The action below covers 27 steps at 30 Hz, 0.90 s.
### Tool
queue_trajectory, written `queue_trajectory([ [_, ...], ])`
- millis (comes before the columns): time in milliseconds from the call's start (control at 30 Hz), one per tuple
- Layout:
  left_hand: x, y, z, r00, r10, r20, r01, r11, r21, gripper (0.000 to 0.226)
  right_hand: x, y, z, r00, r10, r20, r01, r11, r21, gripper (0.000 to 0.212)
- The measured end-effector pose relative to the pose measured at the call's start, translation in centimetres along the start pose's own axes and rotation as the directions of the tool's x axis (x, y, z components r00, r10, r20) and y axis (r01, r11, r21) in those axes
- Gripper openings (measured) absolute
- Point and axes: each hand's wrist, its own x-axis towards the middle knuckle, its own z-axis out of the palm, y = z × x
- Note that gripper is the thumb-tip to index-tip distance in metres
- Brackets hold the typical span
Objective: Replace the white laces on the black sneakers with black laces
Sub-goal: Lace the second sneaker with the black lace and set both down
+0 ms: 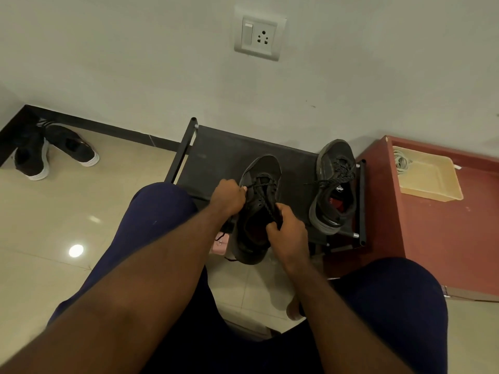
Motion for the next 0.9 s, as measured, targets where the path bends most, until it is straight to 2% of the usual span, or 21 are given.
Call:
queue_trajectory([
  [67,0.4,0.0,0.0,1.000,0.016,-0.005,-0.015,0.999,0.033,0.038,0.3,-0.4,-0.2,0.998,0.016,-0.057,-0.015,1.000,0.022,0.052],
  [133,0.4,0.4,-0.4,1.000,-0.010,-0.021,0.009,1.000,-0.008,0.037,0.7,-0.9,-0.5,0.995,0.015,-0.096,-0.012,1.000,0.025,0.049],
  [200,0.3,0.7,-1.0,0.997,-0.075,-0.035,0.070,0.989,-0.134,0.033,1.1,-1.3,-0.7,0.993,0.019,-0.115,-0.016,1.000,0.027,0.045],
  [267,-0.2,1.3,-1.8,0.990,-0.143,-0.017,0.127,0.919,-0.372,0.025,1.5,-1.4,-1.0,0.994,0.043,-0.102,-0.038,0.998,0.046,0.041],
  [300,-0.8,1.8,-2.3,0.985,-0.172,0.018,0.157,0.845,-0.512,0.021,1.8,-1.3,-1.2,0.996,0.054,-0.072,-0.051,0.998,0.046,0.039],
  [367,-2.2,3.1,-3.8,0.970,-0.184,0.158,0.239,0.610,-0.755,0.015,2.1,-1.7,-1.8,0.999,0.031,-0.027,-0.031,0.999,-0.017,0.034],
  [433,-4.0,4.8,-5.8,0.939,-0.095,0.332,0.344,0.308,-0.887,0.015,2.3,-2.6,-2.4,0.991,-0.102,-0.081,0.095,0.992,-0.088,0.029],
  [467,-4.6,5.4,-6.6,0.927,-0.021,0.374,0.371,0.186,-0.910,0.019,2.2,-3.5,-2.7,0.977,-0.176,-0.121,0.167,0.983,-0.078,0.029],
  [533,-5.6,6.5,-7.8,0.915,0.110,0.389,0.387,0.036,-0.921,0.029,1.9,-6.1,-3.1,0.968,-0.229,-0.100,0.239,0.964,0.113,0.027],
  [600,-6.2,7.1,-8.4,0.916,0.181,0.359,0.380,-0.100,-0.919,0.036,1.7,-8.3,-2.9,0.976,-0.192,0.100,0.129,0.887,0.442,0.025],
  [633,-6.2,7.2,-8.6,0.921,0.189,0.340,0.371,-0.167,-0.914,0.038,1.7,-8.7,-2.7,0.965,-0.188,0.182,0.058,0.832,0.552,0.028],
  [667,-6.1,7.1,-8.7,0.930,0.176,0.321,0.356,-0.229,-0.906,0.039,1.7,-8.9,-2.8,0.953,-0.191,0.235,0.010,0.796,0.605,0.027],
  [733,-5.5,6.0,-8.8,0.960,0.079,0.270,0.281,-0.314,-0.907,0.035,1.2,-8.7,-3.7,0.948,-0.186,0.258,0.014,0.834,0.552,0.021],
  [800,-4.4,4.1,-8.9,0.972,-0.076,0.223,0.186,-0.335,-0.924,0.029,0.9,-7.6,-5.0,0.966,-0.123,0.226,-0.012,0.855,0.519,0.023],
  [900,-3.0,1.8,-8.9,0.948,-0.236,0.211,0.124,-0.338,-0.933,0.046,1.4,-5.6,-7.2,0.985,-0.005,0.175,-0.108,0.768,0.631,0.027],
])
